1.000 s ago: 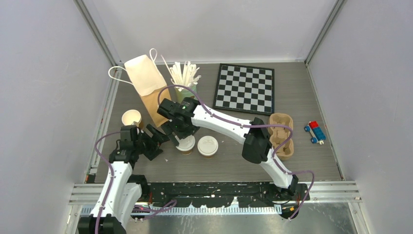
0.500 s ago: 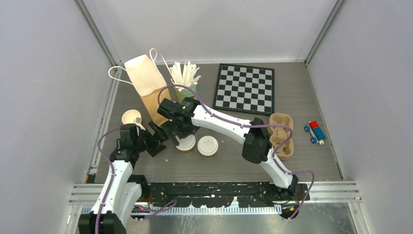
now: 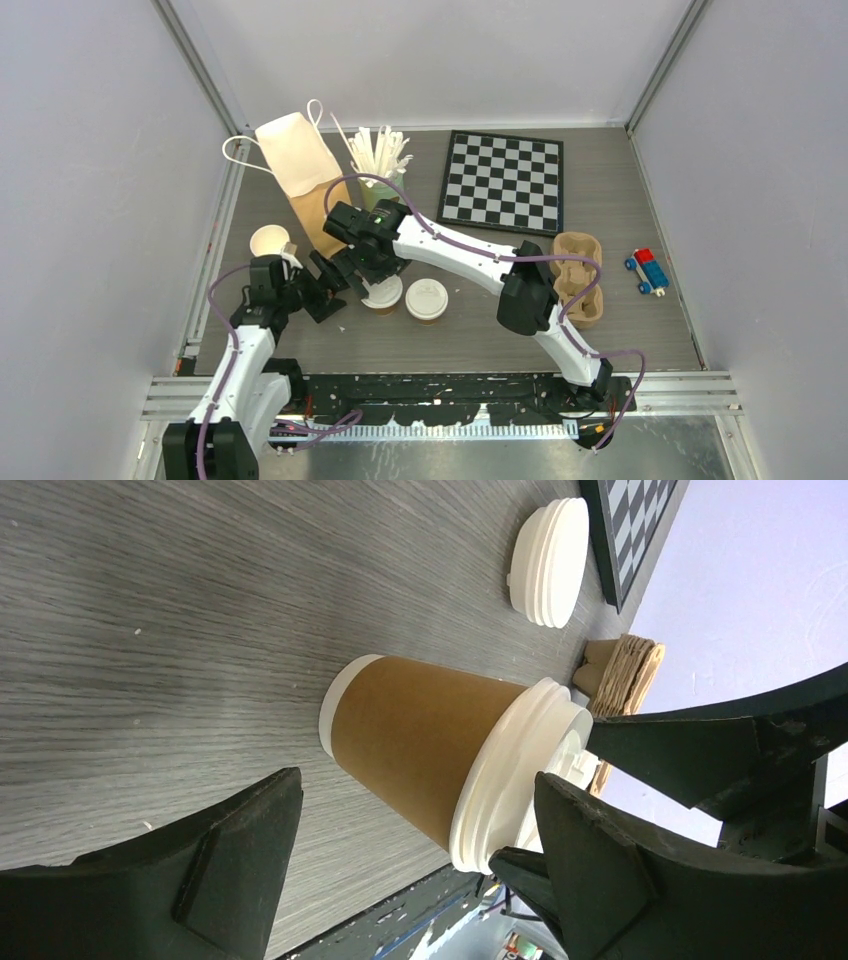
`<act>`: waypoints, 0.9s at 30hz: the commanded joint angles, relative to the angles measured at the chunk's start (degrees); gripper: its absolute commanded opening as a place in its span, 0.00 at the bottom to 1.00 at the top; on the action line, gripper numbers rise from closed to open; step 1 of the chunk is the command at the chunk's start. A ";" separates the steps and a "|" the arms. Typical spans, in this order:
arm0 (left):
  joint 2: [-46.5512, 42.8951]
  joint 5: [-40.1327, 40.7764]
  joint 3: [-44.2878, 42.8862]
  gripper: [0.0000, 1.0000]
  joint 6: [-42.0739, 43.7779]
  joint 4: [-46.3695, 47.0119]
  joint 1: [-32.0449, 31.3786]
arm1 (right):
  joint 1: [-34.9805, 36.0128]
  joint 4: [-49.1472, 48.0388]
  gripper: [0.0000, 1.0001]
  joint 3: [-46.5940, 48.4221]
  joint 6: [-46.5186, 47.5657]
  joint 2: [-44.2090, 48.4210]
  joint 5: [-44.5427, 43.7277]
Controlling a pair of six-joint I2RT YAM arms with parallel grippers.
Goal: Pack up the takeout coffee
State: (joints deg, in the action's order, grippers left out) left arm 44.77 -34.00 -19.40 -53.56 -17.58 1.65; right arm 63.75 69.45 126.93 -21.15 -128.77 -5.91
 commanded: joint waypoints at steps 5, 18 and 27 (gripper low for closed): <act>-1.60 -4.19 1.22 0.88 -2.05 4.70 0.02 | 0.59 -5.33 0.86 -2.91 -0.50 4.26 0.90; -1.33 -5.73 0.73 0.88 -1.71 6.45 0.05 | 0.53 -9.28 0.86 -7.24 -1.00 7.34 0.49; -0.65 -9.45 1.83 0.84 -4.18 13.02 0.02 | 0.53 -10.91 0.85 -9.35 -1.35 8.38 0.27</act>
State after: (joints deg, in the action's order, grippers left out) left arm 45.32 -38.35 -17.54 -56.42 -11.44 1.91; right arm 63.68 63.48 118.37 -21.37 -123.81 -5.91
